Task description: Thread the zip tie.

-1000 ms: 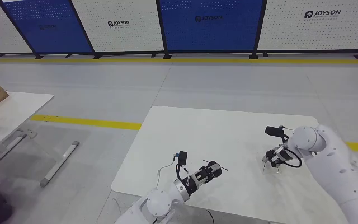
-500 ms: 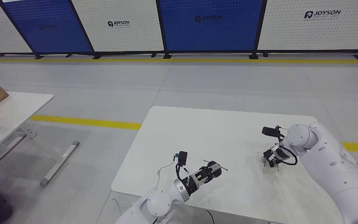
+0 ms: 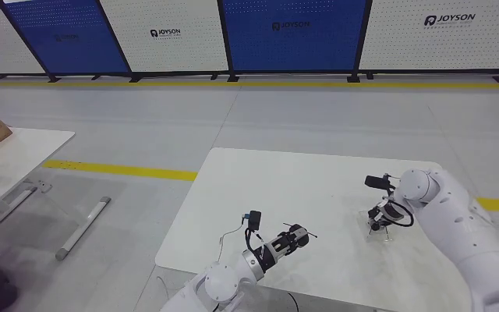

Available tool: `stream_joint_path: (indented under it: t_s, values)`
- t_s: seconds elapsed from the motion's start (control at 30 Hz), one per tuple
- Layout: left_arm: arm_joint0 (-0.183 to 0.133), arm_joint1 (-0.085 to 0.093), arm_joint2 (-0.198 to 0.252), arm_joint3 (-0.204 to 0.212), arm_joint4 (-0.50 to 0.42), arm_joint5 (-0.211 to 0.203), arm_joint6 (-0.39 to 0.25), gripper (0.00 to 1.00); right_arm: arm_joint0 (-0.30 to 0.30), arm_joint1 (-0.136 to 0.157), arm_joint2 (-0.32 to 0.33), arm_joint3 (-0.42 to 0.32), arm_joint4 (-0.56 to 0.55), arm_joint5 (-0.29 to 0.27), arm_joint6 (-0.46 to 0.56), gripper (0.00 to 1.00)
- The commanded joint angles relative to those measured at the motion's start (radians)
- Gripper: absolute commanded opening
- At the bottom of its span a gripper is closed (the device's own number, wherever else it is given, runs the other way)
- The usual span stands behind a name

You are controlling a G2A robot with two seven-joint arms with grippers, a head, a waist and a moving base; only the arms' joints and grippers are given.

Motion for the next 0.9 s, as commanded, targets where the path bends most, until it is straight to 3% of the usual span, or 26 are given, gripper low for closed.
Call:
stream_joint_path:
  t_s: [0.0, 0.27, 0.43, 0.57, 0.63, 0.77, 0.83, 0.87]
  values:
    - [0.000, 0.000, 0.000, 0.000, 0.000, 0.000, 0.000, 0.00, 0.002, 0.001, 0.005, 0.005, 0.005, -0.021, 0.004, 0.00]
    - [0.000, 0.000, 0.000, 0.000, 0.000, 0.000, 0.000, 0.00, -0.003, 0.031, 0.062, -0.007, 0.036, -0.117, 0.017, 0.00]
    - [0.000, 0.000, 0.000, 0.000, 0.000, 0.000, 0.000, 0.00, -0.031, 0.067, 0.129, -0.078, 0.062, -0.178, -0.016, 0.00]
    - [0.000, 0.000, 0.000, 0.000, 0.000, 0.000, 0.000, 0.00, -0.119, 0.116, 0.236, -0.206, 0.090, -0.289, -0.174, 0.00]
    - [0.000, 0.000, 0.000, 0.000, 0.000, 0.000, 0.000, 0.00, -0.191, 0.146, 0.300, -0.306, 0.094, -0.330, -0.233, 0.00]
    - [0.000, 0.000, 0.000, 0.000, 0.000, 0.000, 0.000, 0.00, -0.352, 0.192, 0.414, -0.546, 0.150, -0.340, -0.304, 0.00]
    - [0.000, 0.000, 0.000, 0.000, 0.000, 0.000, 0.000, 0.00, -0.413, 0.210, 0.459, -0.617, 0.171, -0.340, -0.299, 0.00]
    - [0.000, 0.000, 0.000, 0.000, 0.000, 0.000, 0.000, 0.00, -0.413, 0.210, 0.459, -0.617, 0.171, -0.340, -0.299, 0.00]
